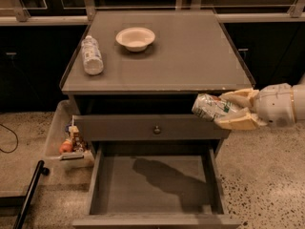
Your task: Place 7up can into middle drawer
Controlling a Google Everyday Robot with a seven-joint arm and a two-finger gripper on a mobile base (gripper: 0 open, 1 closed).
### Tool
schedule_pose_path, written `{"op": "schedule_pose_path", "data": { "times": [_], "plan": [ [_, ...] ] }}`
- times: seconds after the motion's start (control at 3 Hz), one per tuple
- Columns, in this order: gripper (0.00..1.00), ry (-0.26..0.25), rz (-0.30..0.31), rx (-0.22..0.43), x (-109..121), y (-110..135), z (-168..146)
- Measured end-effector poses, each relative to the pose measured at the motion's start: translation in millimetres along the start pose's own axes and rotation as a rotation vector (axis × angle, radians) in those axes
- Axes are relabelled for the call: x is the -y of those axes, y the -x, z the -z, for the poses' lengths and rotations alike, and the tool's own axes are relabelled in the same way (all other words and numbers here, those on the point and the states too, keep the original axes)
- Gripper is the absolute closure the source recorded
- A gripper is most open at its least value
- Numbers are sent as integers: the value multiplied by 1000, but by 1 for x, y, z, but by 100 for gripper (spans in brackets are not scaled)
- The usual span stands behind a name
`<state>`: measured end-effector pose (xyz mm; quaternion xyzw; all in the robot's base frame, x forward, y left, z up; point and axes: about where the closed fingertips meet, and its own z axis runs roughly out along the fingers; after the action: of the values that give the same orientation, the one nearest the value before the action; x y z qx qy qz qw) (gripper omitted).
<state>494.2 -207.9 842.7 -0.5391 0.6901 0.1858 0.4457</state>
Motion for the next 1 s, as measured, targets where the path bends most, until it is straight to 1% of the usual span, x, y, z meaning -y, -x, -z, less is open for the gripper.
{"op": "schedule_pose_path", "data": {
  "times": [0.33,0.67,1.0],
  "plan": [
    [100,0,0,0,0,0,0],
    [100,-8,-54,-36,0,-24,-24],
    [100,-16,-166,-118,-17,-85,-71]
  ]
}}
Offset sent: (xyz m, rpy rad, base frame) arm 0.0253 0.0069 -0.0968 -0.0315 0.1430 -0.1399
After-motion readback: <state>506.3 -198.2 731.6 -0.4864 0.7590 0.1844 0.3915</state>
